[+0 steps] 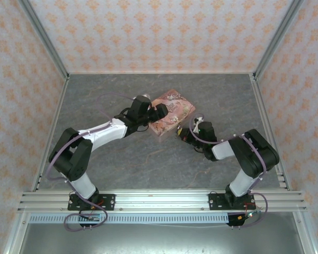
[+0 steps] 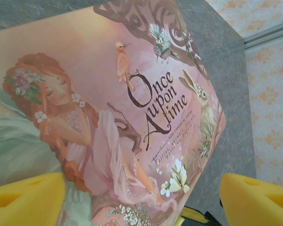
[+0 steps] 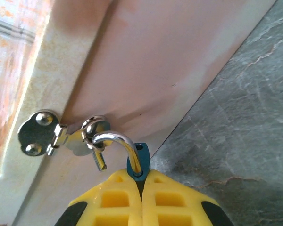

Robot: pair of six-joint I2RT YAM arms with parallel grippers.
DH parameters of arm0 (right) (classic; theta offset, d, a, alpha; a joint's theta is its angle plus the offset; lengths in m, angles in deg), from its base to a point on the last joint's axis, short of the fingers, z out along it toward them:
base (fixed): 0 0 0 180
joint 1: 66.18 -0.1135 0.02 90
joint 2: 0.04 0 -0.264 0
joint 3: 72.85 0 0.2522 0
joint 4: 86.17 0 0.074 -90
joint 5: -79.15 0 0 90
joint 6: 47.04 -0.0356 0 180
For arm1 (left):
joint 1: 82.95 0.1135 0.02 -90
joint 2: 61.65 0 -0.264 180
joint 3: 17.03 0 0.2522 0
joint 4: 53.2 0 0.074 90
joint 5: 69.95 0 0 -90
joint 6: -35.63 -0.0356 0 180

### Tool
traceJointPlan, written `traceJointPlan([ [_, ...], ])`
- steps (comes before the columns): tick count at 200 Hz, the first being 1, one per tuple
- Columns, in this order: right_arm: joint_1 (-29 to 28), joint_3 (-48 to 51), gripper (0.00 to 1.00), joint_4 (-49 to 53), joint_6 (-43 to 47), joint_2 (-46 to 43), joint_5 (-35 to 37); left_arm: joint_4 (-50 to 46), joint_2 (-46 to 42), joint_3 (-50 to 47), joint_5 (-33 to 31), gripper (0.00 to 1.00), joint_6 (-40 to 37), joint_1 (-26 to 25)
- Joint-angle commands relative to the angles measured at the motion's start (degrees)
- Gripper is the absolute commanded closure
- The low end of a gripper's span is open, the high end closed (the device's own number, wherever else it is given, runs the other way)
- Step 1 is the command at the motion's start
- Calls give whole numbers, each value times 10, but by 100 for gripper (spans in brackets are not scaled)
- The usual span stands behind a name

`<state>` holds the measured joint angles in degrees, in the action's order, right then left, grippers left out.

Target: Unlock the padlock with the key

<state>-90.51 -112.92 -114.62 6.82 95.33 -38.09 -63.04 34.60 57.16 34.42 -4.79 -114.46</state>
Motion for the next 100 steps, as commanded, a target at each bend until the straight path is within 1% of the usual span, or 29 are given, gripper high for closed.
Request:
traceJointPlan([
  [1, 7, -11, 100, 55, 4, -6, 62, -90, 7, -38, -21, 14, 11, -5],
  [74, 20, -59, 100, 127, 2, -15, 101, -84, -16, -100, -38, 14, 22, -17],
  [100, 25, -77, 100, 133, 4, -14, 88, -70, -17, -122, -37, 14, 30, -21],
])
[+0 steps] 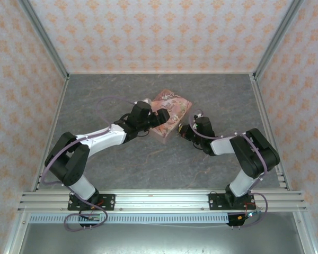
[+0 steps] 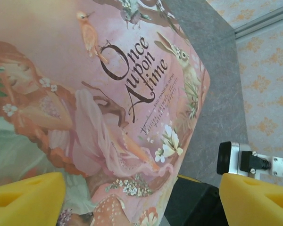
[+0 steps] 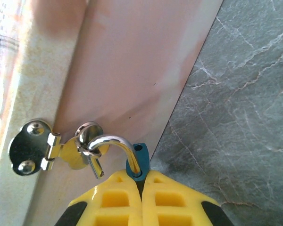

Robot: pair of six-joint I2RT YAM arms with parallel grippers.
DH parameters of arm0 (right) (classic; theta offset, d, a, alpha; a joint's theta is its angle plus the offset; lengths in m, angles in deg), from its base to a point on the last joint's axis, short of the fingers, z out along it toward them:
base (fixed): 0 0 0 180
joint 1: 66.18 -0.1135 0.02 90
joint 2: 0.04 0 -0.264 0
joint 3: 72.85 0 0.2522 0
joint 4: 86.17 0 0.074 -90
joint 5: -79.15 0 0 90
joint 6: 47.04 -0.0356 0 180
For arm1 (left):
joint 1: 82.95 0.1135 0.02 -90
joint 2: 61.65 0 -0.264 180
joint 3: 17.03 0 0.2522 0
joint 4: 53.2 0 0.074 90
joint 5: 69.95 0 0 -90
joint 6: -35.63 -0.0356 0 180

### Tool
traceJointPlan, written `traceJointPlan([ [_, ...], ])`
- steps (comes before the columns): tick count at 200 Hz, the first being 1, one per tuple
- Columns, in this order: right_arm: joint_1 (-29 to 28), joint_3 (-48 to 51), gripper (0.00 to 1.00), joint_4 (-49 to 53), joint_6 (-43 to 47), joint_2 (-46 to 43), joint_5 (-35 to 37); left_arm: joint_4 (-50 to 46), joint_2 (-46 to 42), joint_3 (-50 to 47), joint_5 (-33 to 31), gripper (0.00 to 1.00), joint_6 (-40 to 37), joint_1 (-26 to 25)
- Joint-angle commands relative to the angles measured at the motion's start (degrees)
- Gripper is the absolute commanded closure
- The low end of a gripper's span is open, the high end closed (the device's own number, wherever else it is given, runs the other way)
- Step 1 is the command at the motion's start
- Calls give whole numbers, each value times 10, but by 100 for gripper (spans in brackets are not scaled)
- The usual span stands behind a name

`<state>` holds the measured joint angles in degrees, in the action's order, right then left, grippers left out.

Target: Unlock the padlock with the key

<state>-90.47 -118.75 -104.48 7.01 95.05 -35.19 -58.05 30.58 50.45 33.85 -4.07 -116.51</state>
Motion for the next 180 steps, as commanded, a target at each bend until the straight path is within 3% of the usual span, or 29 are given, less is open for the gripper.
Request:
traceJointPlan([
  [1, 25, -19, 100, 32, 2, -11, 57, -120, 23, -56, -32, 14, 24, 0],
  [76, 38, -35, 100, 14, 25, -12, 9, -122, 26, -60, -40, 14, 18, -2],
  [180, 44, -66, 100, 36, 34, -10, 8, -121, 30, -61, -42, 14, 18, -2],
])
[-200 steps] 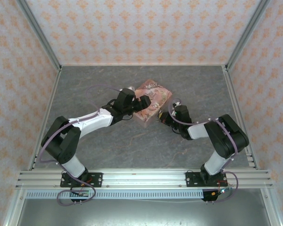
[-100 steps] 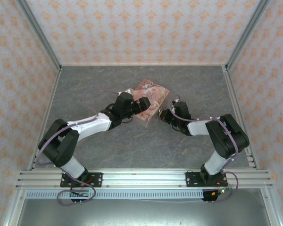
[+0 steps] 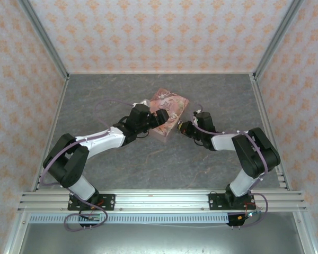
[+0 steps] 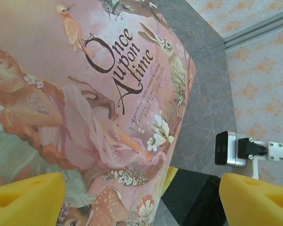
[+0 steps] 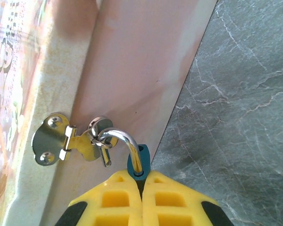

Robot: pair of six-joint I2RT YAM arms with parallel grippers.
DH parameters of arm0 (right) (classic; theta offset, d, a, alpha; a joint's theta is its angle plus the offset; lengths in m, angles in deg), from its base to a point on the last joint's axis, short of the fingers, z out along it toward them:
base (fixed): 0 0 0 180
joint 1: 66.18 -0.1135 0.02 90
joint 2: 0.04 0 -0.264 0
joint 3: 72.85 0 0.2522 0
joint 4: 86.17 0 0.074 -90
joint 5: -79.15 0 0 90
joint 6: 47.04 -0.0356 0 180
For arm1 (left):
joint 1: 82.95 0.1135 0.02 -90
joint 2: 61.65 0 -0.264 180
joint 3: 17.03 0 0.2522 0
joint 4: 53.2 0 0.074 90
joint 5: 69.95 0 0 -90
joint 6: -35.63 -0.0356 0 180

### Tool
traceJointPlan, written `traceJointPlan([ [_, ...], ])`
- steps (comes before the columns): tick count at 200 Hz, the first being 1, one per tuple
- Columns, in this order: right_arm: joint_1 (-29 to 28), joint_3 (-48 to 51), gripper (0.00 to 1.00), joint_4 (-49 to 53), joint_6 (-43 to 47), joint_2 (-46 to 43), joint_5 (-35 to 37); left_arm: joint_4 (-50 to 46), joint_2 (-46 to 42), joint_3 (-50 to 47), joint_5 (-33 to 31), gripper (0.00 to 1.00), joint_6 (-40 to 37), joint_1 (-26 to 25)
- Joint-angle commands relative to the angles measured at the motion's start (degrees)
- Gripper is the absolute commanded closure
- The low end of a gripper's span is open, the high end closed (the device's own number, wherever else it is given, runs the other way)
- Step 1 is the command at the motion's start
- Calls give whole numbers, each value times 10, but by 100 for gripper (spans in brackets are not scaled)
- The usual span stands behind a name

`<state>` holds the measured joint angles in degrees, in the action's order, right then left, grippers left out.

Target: Unlock the padlock with the key

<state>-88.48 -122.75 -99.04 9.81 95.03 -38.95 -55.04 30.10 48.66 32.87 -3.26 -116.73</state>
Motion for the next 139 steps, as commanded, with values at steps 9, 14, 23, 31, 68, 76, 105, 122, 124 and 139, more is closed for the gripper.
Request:
traceJointPlan([
  [9, 25, -28, 100, -15, 6, -8, 49, -151, 35, -43, -32, 14, 10, 0],
  [14, 26, -29, 100, -13, 5, -8, 49, -151, 34, -43, -32, 14, 10, 1],
  [23, 28, -30, 100, -16, 2, -5, 52, -151, 34, -44, -33, 14, 10, 0],
  [31, 31, -31, 100, -17, 0, -4, 50, -151, 34, -43, -32, 14, 10, 1],
  [68, 35, -56, 100, 18, 9, 1, 56, -151, 33, -44, -33, 14, 10, 0],
  [76, 35, -63, 100, 31, 13, 2, 61, -150, 33, -44, -33, 14, 11, 0],
  [105, 35, -97, 100, 102, 36, 11, 79, -150, 32, -44, -33, 14, 11, 1],
  [122, 35, -102, 100, 114, 40, 17, 81, -150, 32, -45, -33, 14, 10, 1],
  [124, 35, -103, 100, 114, 40, 18, 81, -150, 32, -45, -33, 14, 11, 0],
  [139, 35, -103, 100, 109, 39, 20, 80, -151, 33, -44, -33, 14, 10, 1],
])
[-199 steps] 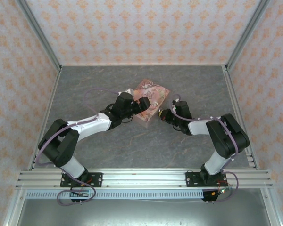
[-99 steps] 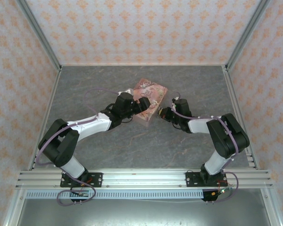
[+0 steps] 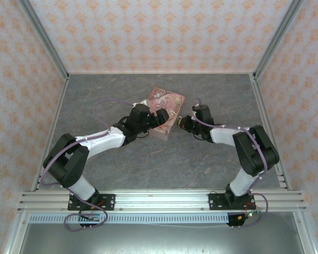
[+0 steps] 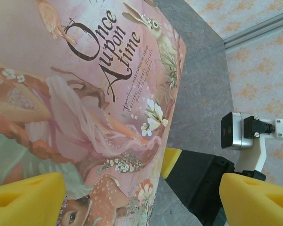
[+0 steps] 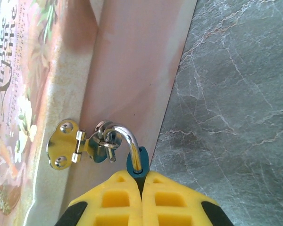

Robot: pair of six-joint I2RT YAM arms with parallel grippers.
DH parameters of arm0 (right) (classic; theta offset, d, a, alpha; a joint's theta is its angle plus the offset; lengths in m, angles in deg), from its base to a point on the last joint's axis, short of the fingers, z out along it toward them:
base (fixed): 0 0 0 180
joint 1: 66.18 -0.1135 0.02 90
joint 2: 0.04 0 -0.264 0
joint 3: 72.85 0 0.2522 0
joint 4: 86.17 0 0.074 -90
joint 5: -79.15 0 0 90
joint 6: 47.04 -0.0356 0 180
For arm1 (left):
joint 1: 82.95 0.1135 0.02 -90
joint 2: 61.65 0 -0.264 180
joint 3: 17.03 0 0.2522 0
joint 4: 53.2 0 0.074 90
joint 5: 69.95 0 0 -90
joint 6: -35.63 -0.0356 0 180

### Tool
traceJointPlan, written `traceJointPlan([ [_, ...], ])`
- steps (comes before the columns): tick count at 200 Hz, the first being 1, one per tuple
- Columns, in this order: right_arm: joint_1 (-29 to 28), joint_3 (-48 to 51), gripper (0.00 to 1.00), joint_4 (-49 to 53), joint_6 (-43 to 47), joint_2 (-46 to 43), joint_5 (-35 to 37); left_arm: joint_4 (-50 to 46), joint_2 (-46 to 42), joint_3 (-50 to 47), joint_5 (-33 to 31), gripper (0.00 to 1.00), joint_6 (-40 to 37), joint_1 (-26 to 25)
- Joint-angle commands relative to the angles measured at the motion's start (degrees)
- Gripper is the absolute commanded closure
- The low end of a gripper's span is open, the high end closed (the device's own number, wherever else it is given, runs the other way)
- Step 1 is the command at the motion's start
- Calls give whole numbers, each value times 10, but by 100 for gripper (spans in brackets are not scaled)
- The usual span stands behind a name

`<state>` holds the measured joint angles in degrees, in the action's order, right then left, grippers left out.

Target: Unlock the padlock with the key

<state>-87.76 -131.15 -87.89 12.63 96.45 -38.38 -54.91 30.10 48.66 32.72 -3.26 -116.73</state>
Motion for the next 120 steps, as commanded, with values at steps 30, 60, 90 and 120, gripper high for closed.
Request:
traceJointPlan([
  [30, 28, -25, 100, -3, 10, 6, 91, -152, 32, -44, -32, 14, 9, 1],
  [60, 28, -35, 100, -12, 2, 12, 100, -153, 32, -45, -33, 14, 10, 1],
  [90, 33, -36, 100, -27, -3, 3, 104, -155, 31, -47, -33, 14, 9, 1],
  [120, 46, -33, 100, -35, -9, -6, 100, -154, 32, -46, -32, 14, 10, 1],
])
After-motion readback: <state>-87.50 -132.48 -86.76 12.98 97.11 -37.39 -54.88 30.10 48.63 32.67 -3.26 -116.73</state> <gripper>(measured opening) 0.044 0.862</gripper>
